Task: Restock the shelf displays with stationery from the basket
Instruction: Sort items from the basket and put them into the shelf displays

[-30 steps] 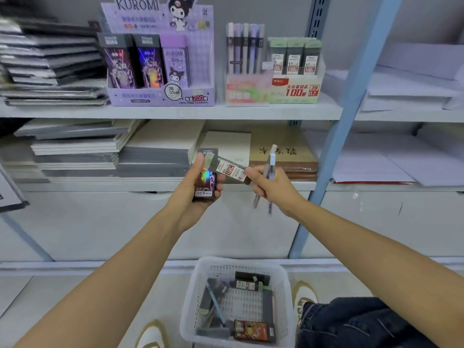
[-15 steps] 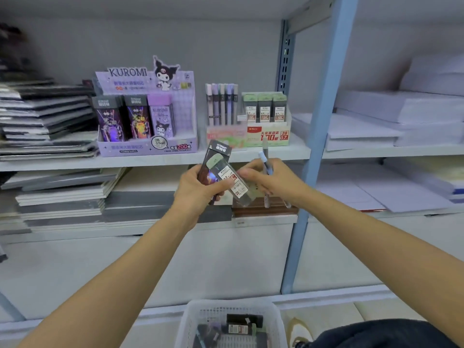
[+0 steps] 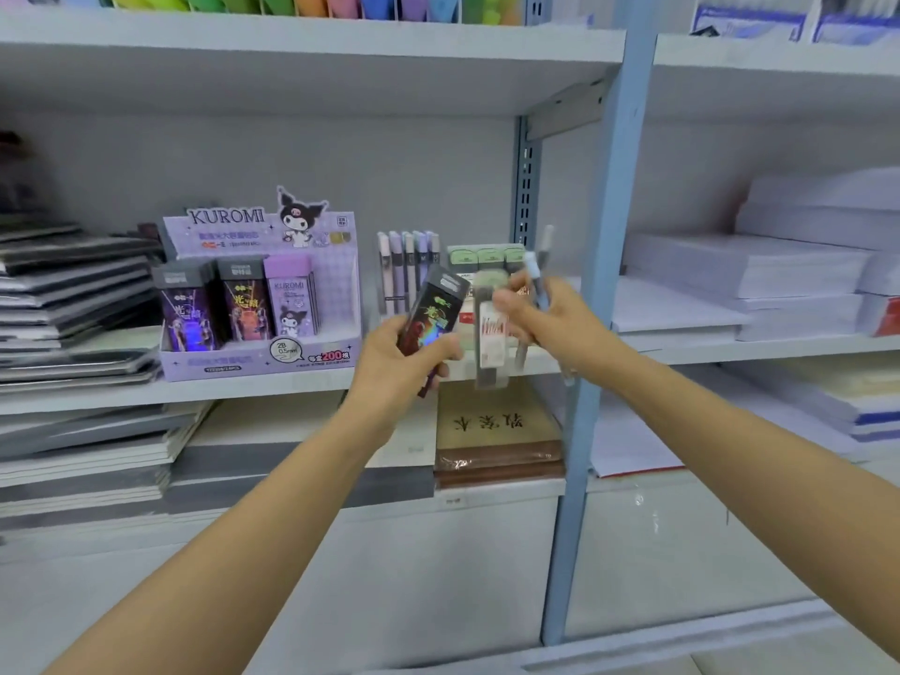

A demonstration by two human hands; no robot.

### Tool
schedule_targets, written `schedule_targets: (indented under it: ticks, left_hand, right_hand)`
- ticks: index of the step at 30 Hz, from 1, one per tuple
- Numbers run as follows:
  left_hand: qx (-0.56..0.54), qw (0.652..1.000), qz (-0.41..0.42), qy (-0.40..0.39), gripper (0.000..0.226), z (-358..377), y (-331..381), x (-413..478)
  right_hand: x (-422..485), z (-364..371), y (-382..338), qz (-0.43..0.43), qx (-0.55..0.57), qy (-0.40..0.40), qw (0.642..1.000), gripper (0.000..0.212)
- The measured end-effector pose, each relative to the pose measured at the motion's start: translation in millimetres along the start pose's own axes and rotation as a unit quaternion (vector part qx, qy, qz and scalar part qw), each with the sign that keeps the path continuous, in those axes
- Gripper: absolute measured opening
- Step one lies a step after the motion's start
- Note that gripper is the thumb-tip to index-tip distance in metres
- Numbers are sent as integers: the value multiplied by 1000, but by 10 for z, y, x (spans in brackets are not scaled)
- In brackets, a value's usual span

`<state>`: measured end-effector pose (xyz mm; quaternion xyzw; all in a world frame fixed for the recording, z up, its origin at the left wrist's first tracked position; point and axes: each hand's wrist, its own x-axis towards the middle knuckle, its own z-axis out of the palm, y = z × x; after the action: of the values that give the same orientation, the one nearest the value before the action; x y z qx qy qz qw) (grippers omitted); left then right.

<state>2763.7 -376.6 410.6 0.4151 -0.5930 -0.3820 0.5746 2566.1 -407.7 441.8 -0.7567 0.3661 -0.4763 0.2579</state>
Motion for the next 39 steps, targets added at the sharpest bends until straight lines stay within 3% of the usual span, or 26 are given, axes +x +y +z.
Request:
schedule_targets:
  ticks: [3,6,13,20,26,33,39]
  left_hand:
    - [-14,999,17,40,8,-94,1,159]
    - [-17,998,30,49,7,-151,-7,259]
    - [-23,998,31,57,9,-188,-49,381]
    - [-30,998,35,45,13,-235,-58,397]
    - [-31,998,34,45,8,-243,-38,402]
    - [-25,998,21,46,18,-274,-30,420]
    - [-26,998,18,50,8,-288,-38,433]
  right_hand:
    - [273,-174,-96,6,15,74,997,12]
    - [532,-284,-154,14,25,108,994,12]
    - [804,-167,-126,90,16,83,992,8]
    - [898,-150,-203,76,85,137,984,12]
    - [862,-39,-114,112,29,69,991,8]
    - [928,-87,-122,111,54,96,988,17]
    - [968,-71,-18,134,15,91,987,18]
